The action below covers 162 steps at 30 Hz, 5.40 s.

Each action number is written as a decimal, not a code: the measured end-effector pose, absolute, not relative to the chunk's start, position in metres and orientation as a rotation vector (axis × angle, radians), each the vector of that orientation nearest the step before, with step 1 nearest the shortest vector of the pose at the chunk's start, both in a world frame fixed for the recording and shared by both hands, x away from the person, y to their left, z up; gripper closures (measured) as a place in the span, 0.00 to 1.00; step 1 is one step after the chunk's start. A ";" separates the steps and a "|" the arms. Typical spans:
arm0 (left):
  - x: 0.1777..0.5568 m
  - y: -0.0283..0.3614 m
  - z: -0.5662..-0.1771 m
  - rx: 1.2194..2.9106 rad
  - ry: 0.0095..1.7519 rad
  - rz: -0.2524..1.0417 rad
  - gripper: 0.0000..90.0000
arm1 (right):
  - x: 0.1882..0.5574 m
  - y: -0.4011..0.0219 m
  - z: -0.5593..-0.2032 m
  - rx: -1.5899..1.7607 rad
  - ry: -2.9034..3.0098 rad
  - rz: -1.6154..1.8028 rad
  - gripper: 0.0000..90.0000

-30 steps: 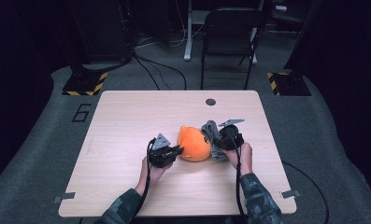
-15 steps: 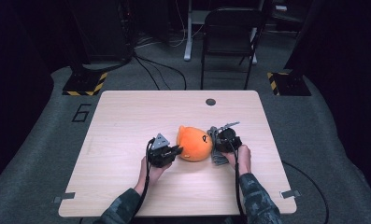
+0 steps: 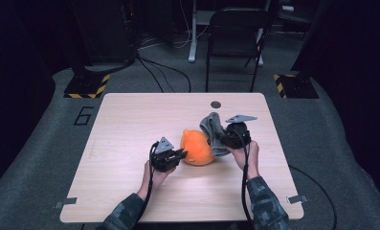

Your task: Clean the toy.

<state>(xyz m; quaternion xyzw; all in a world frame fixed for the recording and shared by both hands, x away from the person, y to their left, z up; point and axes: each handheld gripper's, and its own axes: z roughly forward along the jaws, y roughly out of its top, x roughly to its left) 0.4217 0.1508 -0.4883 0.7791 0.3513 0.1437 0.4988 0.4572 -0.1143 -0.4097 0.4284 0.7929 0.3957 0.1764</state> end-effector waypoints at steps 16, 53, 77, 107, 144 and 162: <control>0.427 0.150 -0.494 2.015 0.786 0.450 0.45 | 0.466 -0.096 -0.441 1.191 2.264 1.040 0.82; 0.416 0.141 -0.479 1.909 0.849 0.348 0.88 | 0.438 -0.057 -0.419 1.015 2.322 1.153 0.82; 0.422 0.147 -0.483 1.897 0.855 0.344 0.87 | 0.459 -0.102 -0.435 1.203 2.296 1.047 0.81; 0.422 0.148 -0.484 1.896 0.840 0.332 0.86 | 0.486 -0.135 -0.470 1.400 2.306 0.868 0.82; 0.418 0.141 -0.483 1.915 0.791 0.341 0.87 | 0.444 -0.061 -0.416 1.055 2.344 1.114 0.81; 0.420 0.144 -0.484 1.905 0.804 0.341 0.86 | 0.453 -0.087 -0.424 1.109 2.313 1.036 0.81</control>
